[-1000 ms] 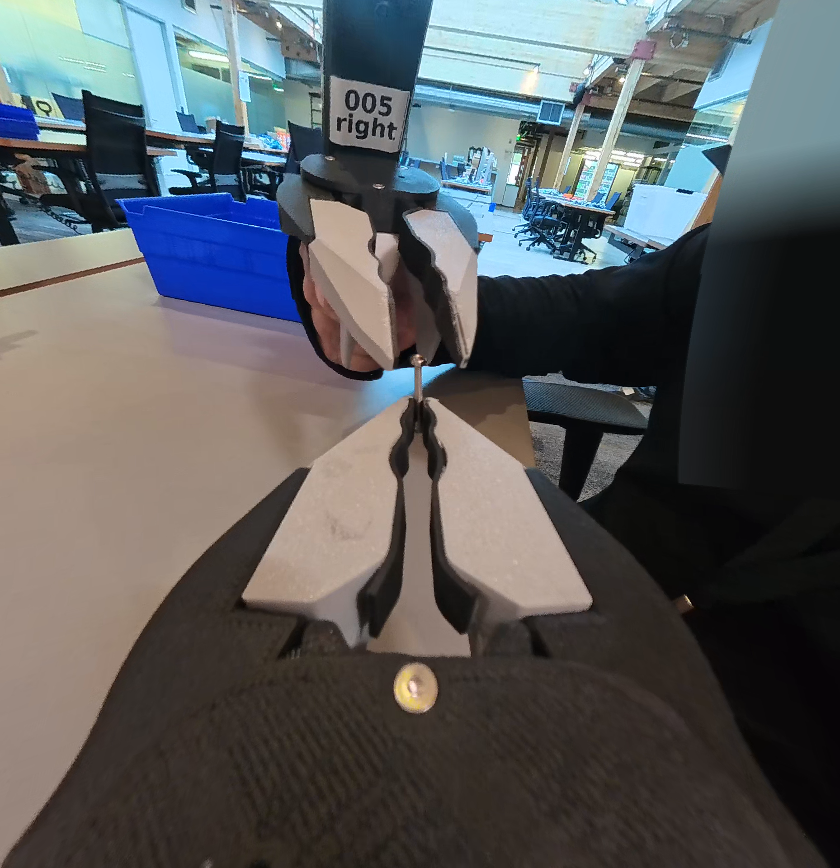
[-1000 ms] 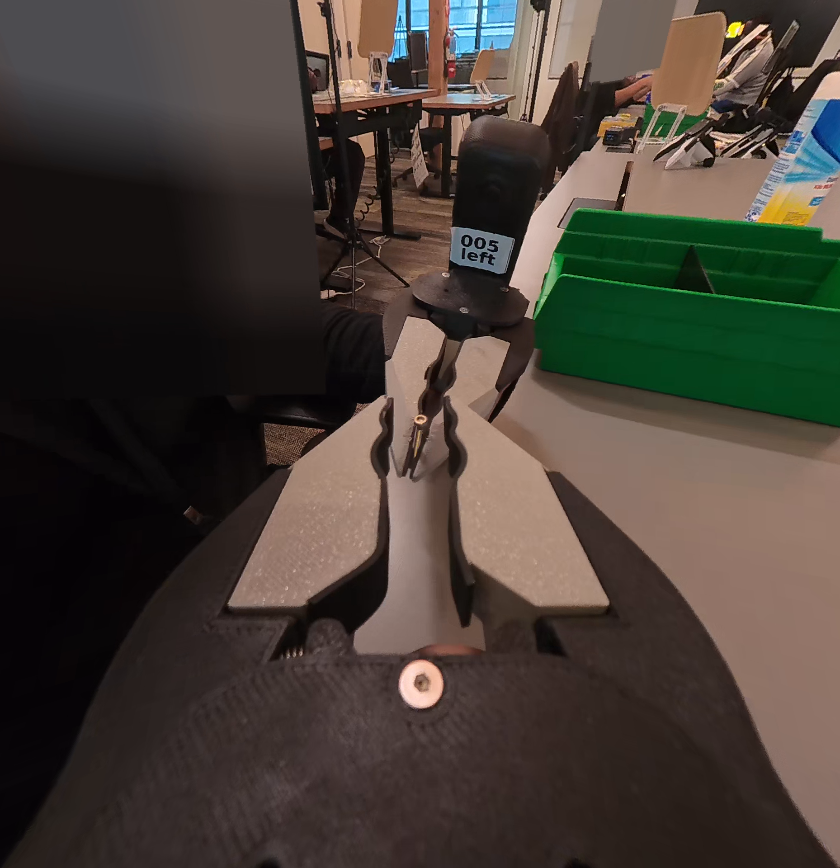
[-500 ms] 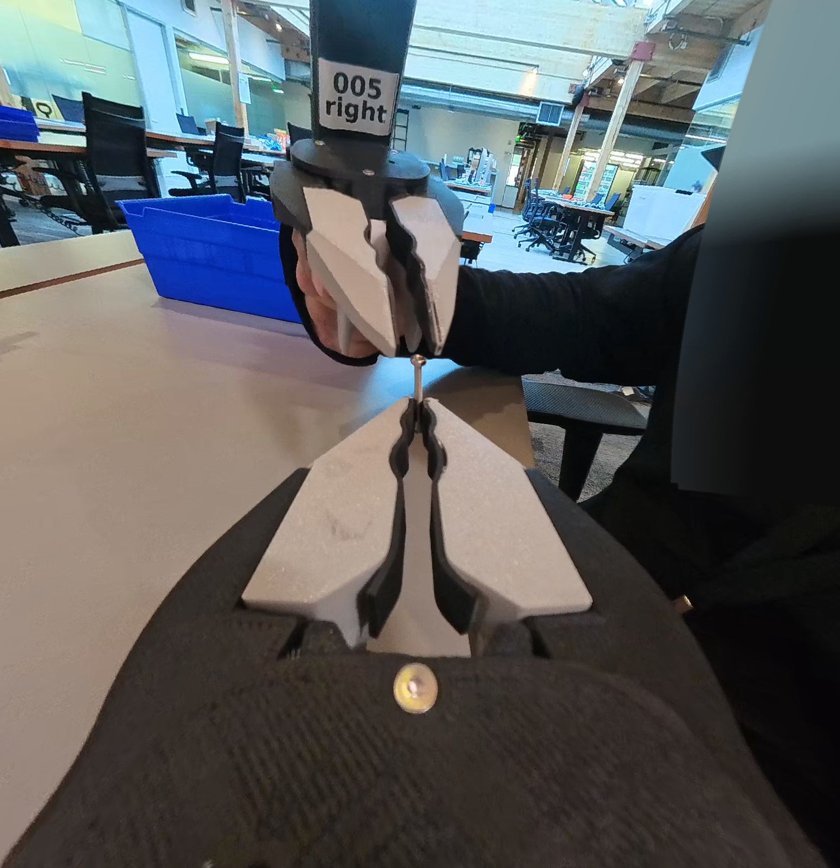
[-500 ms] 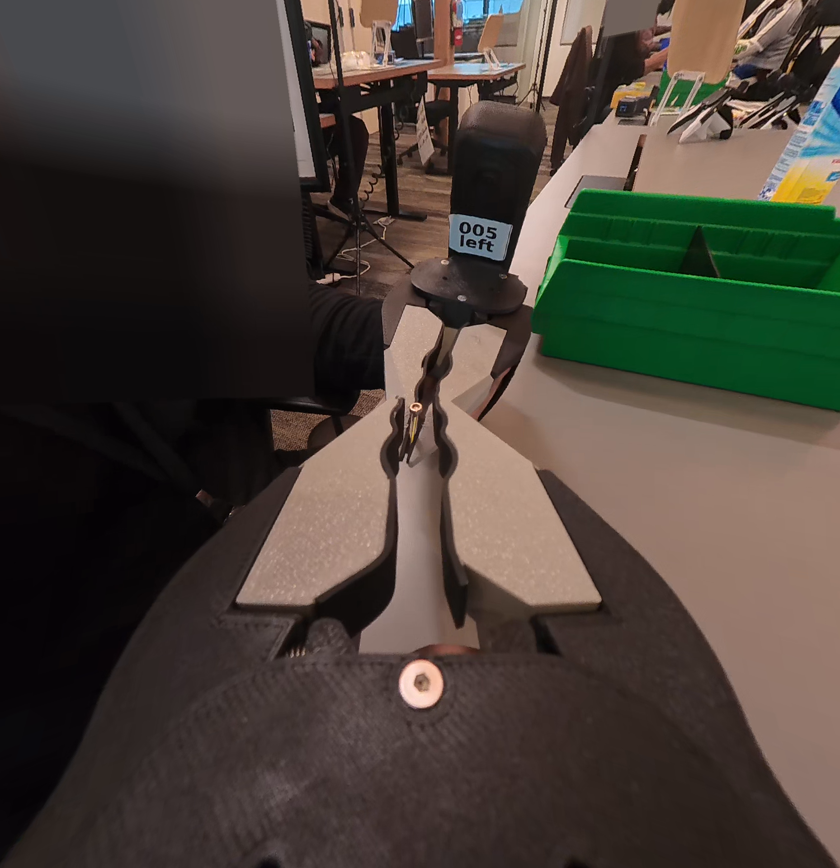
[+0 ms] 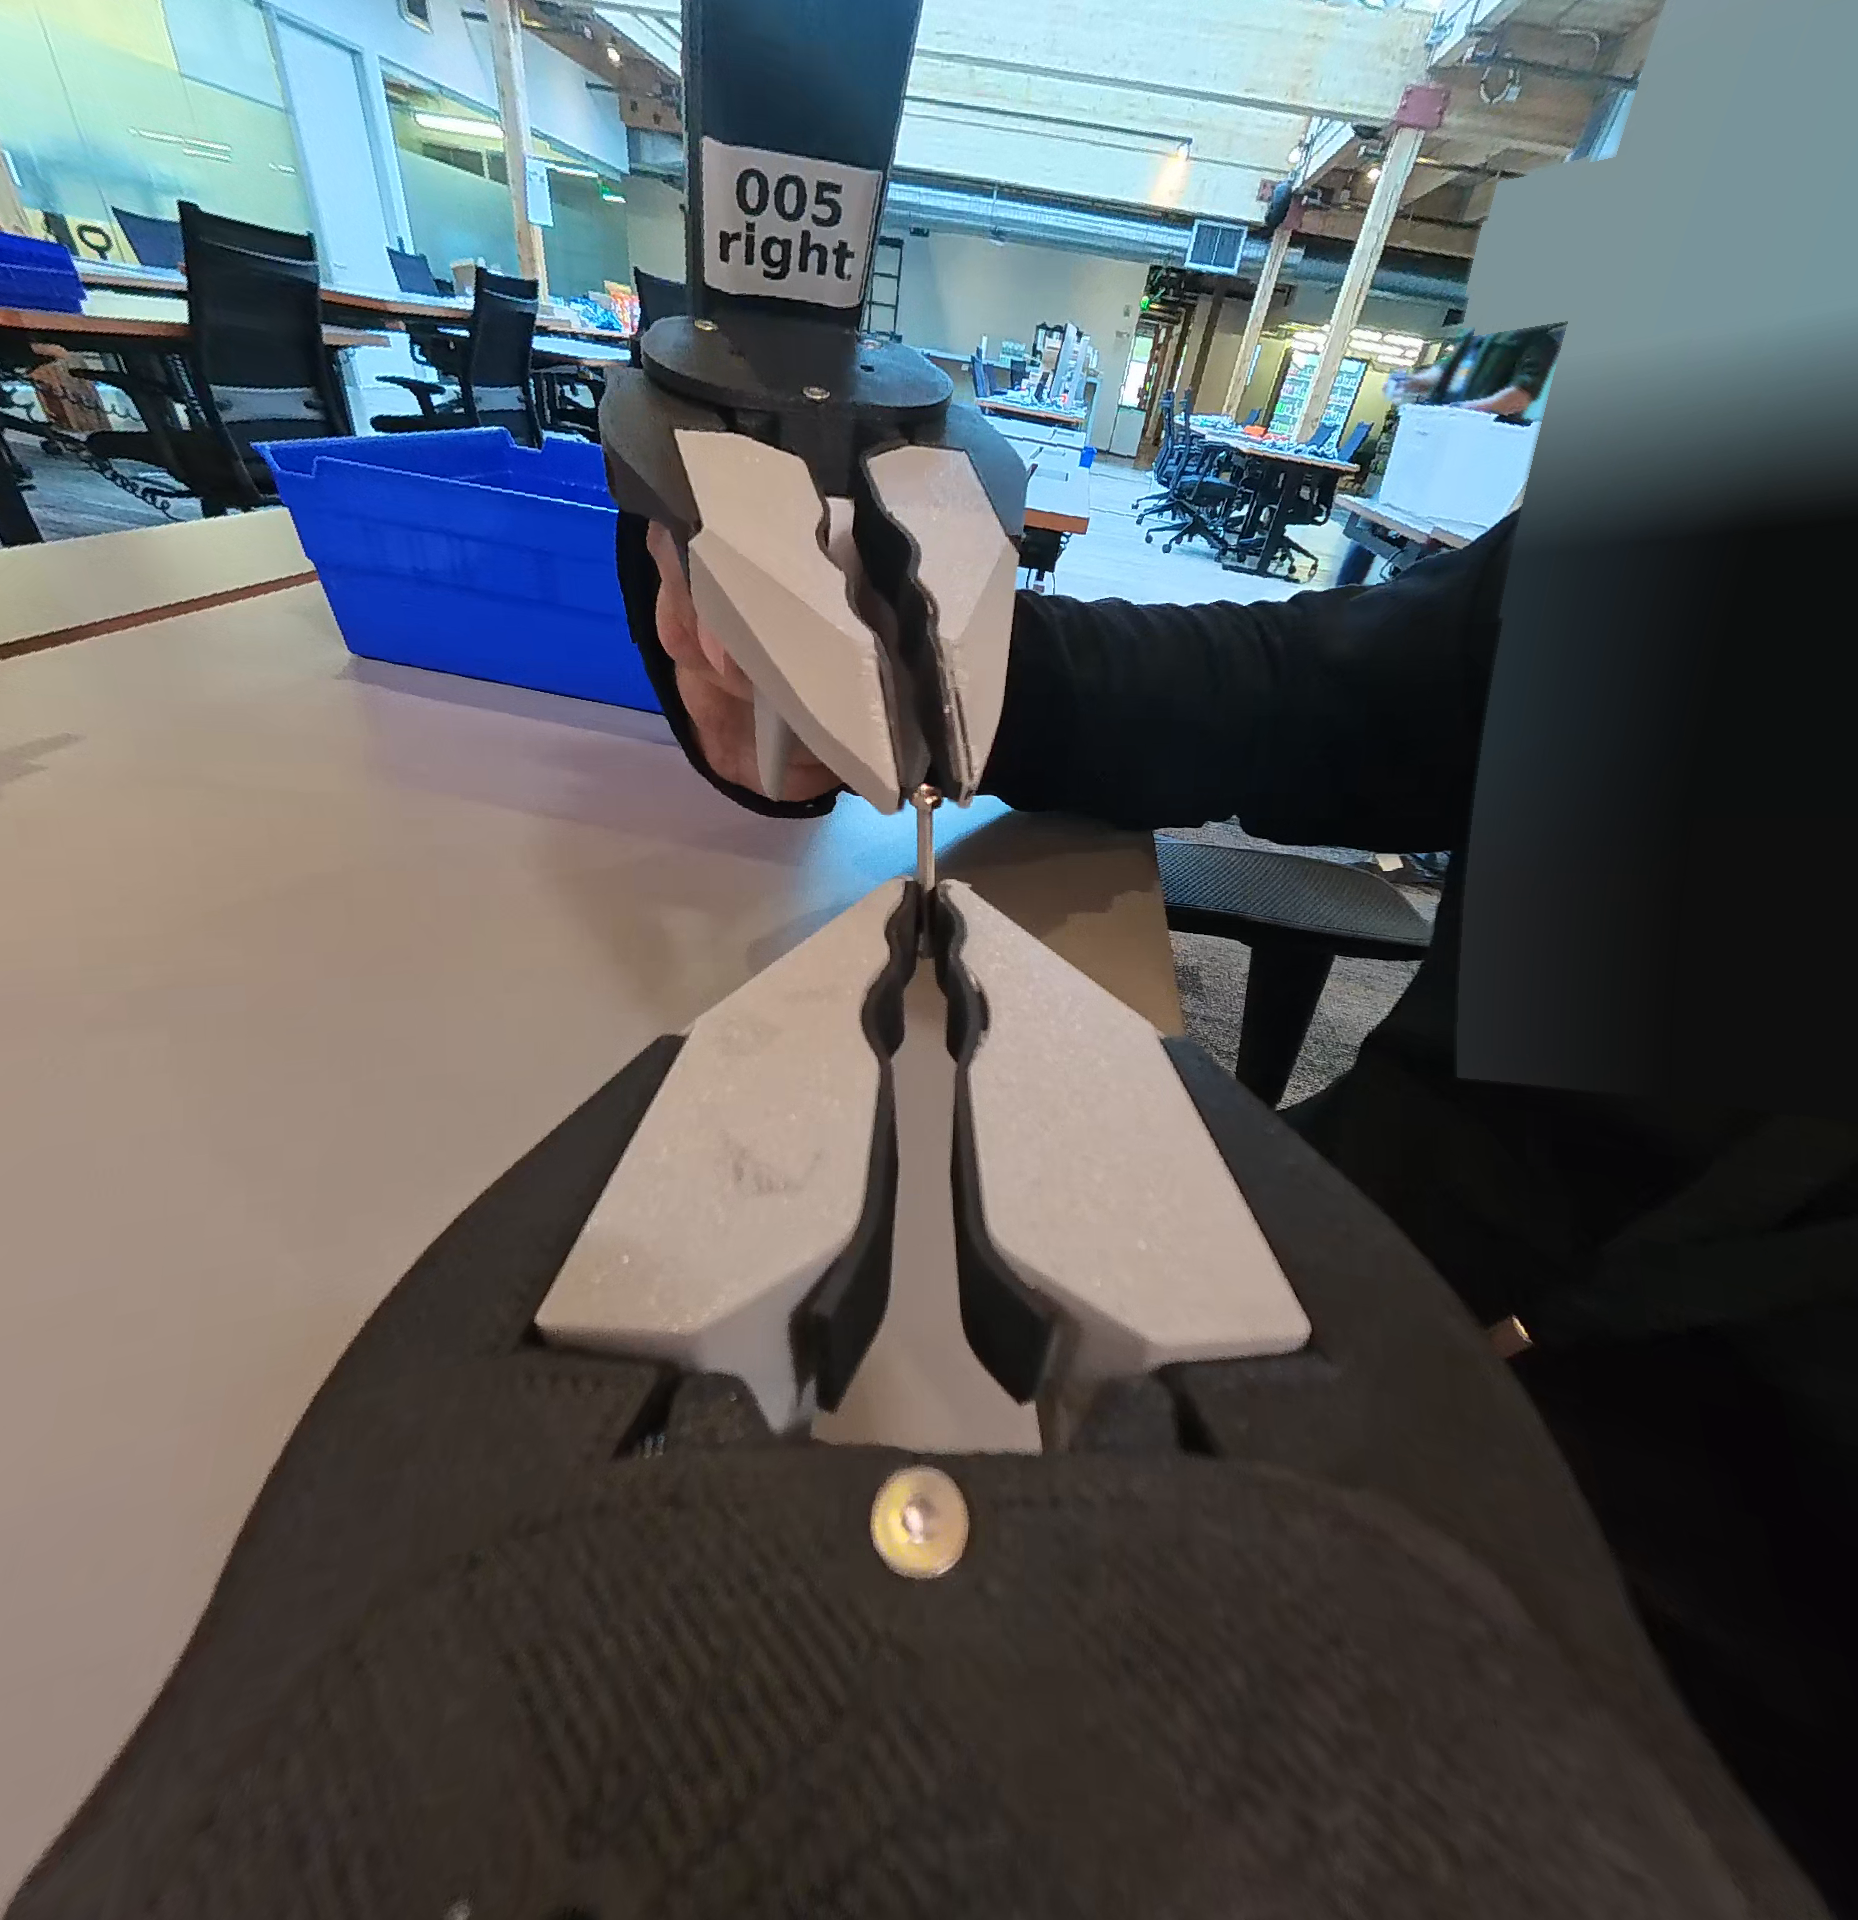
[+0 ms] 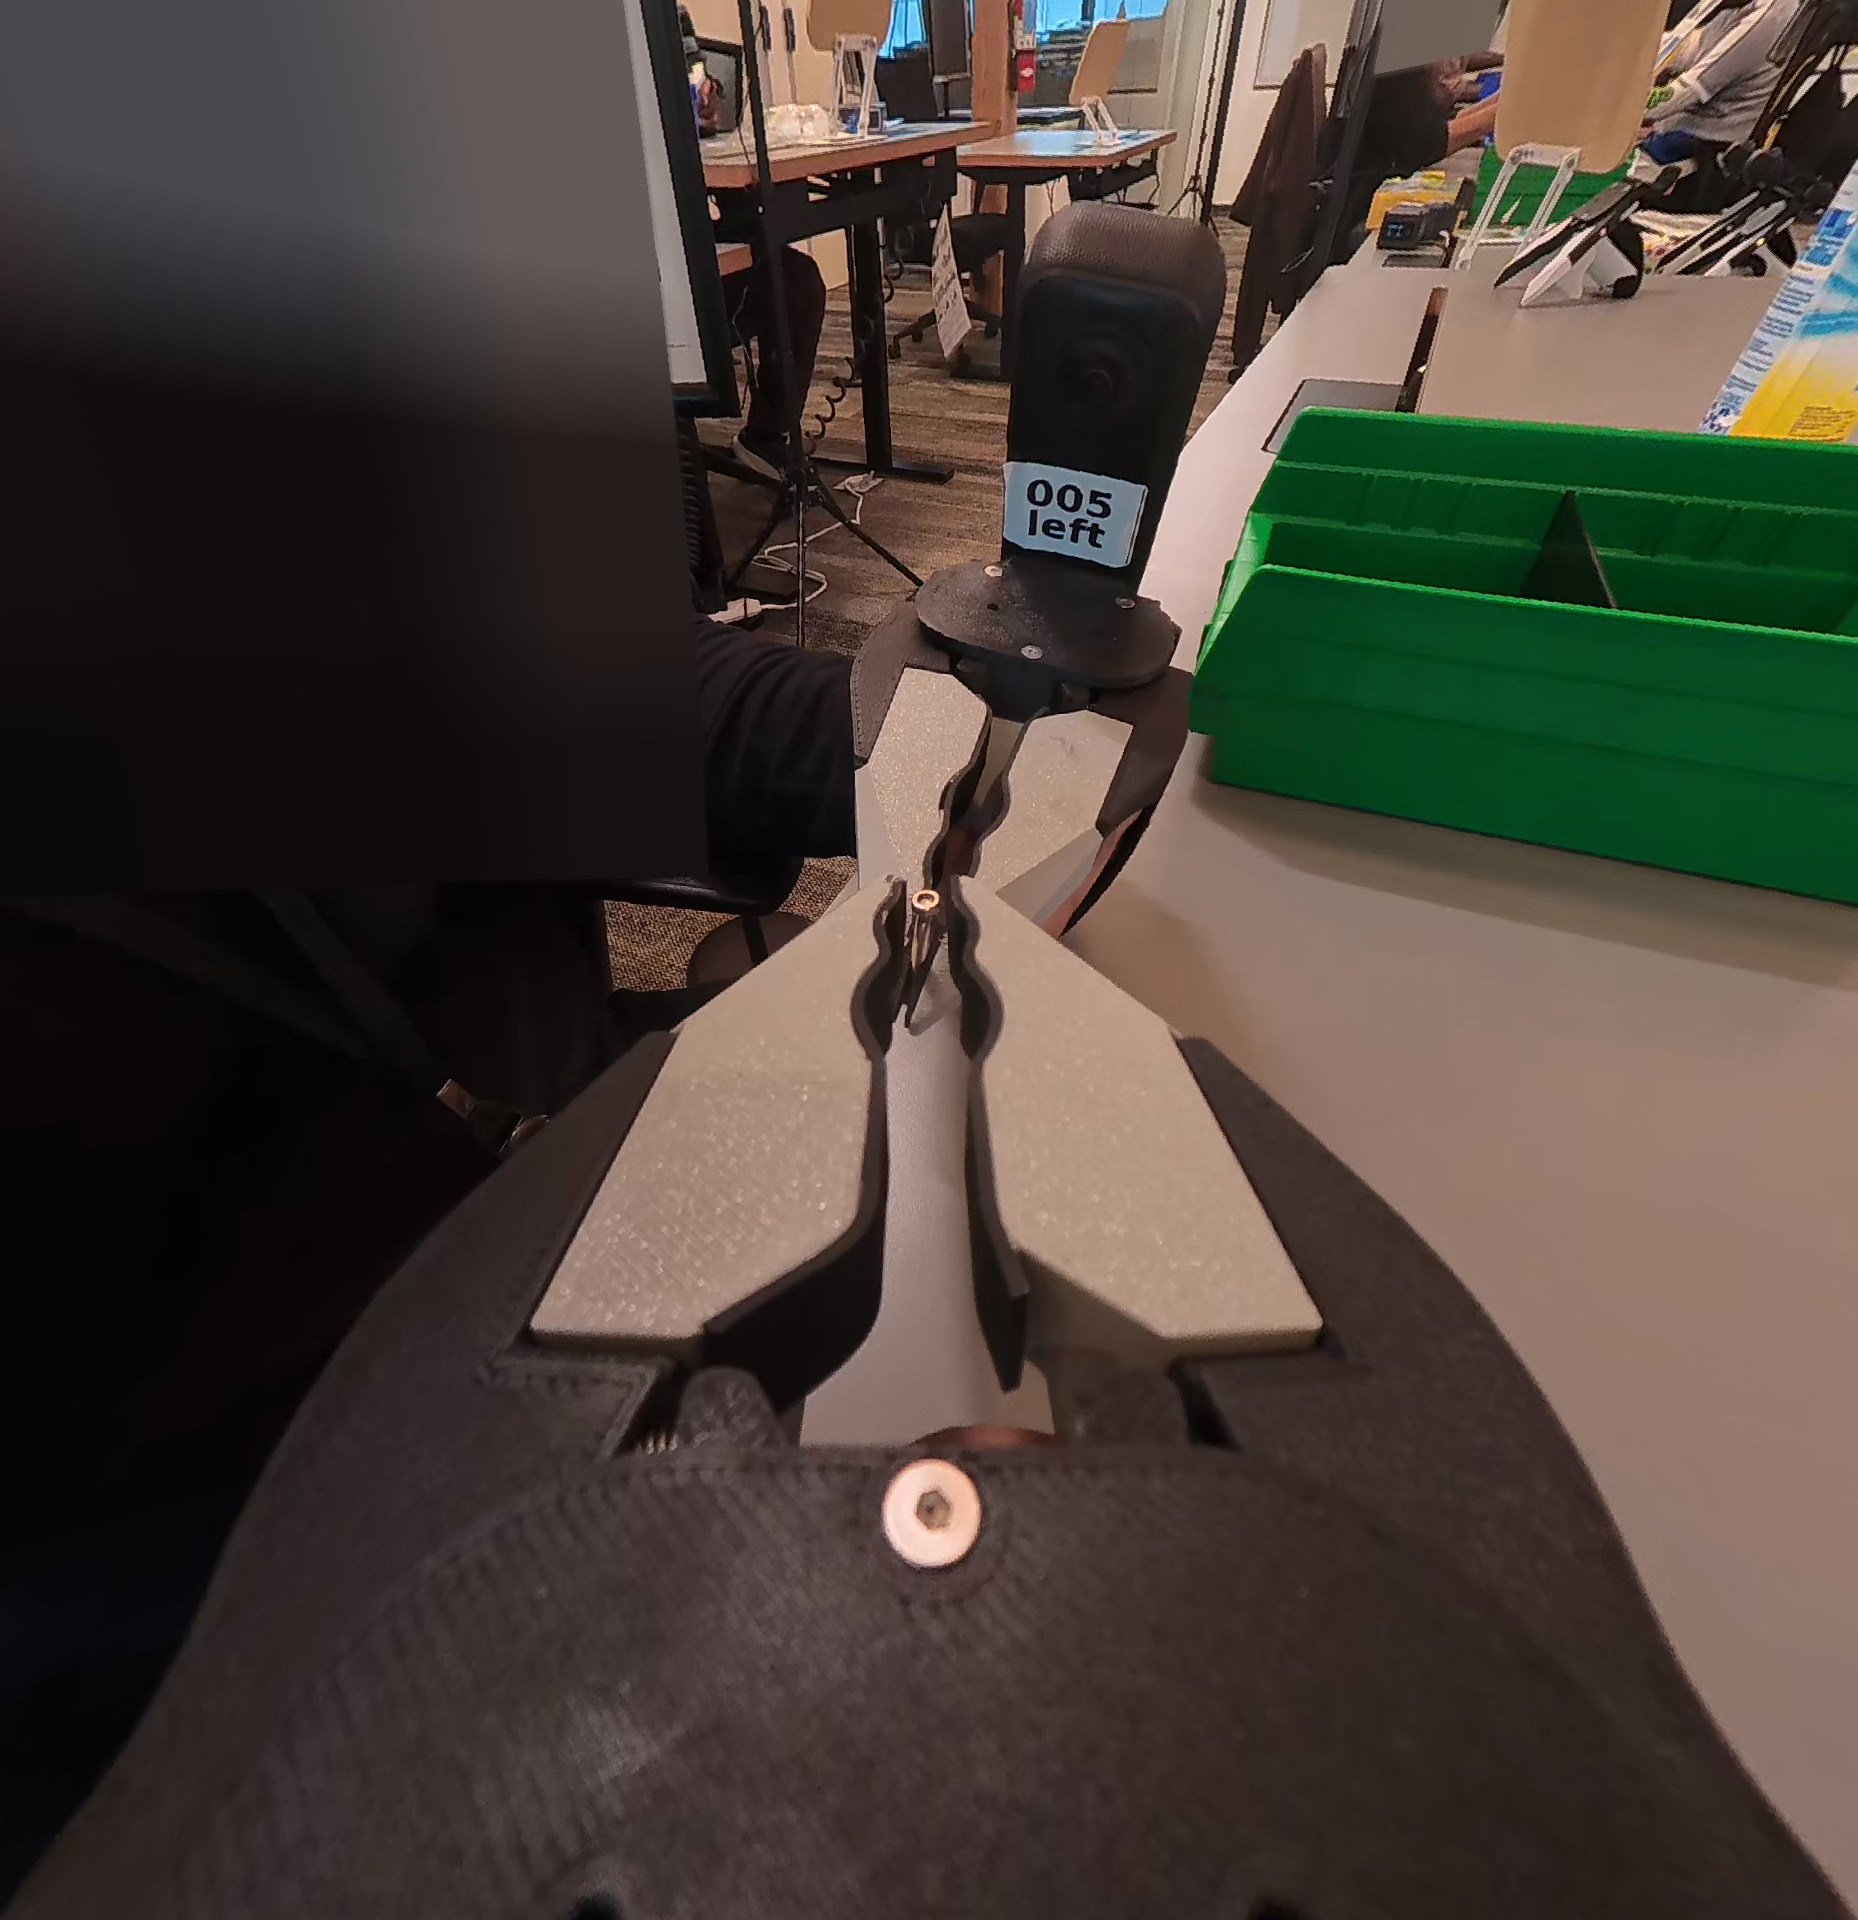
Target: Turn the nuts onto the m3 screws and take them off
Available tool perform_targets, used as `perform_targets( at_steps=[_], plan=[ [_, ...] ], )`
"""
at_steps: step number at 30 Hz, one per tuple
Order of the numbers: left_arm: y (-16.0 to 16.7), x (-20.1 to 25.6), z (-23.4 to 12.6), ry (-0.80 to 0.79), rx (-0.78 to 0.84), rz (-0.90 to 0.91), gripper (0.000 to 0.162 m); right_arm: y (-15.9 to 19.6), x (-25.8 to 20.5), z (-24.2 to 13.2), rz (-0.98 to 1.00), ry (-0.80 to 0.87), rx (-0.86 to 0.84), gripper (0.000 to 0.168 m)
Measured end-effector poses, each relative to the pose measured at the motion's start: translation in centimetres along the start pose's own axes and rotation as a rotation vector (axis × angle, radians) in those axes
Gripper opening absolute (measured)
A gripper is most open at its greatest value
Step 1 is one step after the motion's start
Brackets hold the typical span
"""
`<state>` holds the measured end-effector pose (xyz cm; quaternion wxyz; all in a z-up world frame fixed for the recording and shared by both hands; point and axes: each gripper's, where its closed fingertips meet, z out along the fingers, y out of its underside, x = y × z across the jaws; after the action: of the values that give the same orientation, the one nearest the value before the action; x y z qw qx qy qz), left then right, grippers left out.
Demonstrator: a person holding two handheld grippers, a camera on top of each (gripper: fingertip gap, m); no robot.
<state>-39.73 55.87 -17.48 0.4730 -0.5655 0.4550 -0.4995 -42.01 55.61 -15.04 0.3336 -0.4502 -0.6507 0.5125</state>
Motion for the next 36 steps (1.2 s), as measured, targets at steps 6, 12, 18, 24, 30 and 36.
perform_targets(
  at_steps=[6,12,18,24,30,36],
  plan=[
    [0.0,-0.01,0.0,-0.001,-0.001,0.0,0.0,0.02,0.03,0.07,0.001,0.002,0.005,0.003],
    [-0.03,-0.05,-0.02,-0.004,0.002,0.0,0.0,0.04,0.13,0.1,0.0,0.017,0.004,0.002],
    [-0.03,-0.34,-0.03,-0.029,0.002,0.002,0.0,0.13,0.46,0.03,0.015,0.071,-0.003,0.002],
    [0.07,-0.54,0.11,-0.063,-0.006,0.016,0.0,0.29,0.66,-0.02,0.028,0.15,-0.021,0.002],
    [0.19,-0.66,0.22,-0.079,-0.015,0.02,0.0,0.47,0.8,-0.18,0.048,0.24,-0.022,0.002],
    [0.39,-0.86,0.37,-0.103,-0.031,0.032,0.0,0.74,0.97,-0.32,0.061,0.343,-0.047,0.002]
  ],
)
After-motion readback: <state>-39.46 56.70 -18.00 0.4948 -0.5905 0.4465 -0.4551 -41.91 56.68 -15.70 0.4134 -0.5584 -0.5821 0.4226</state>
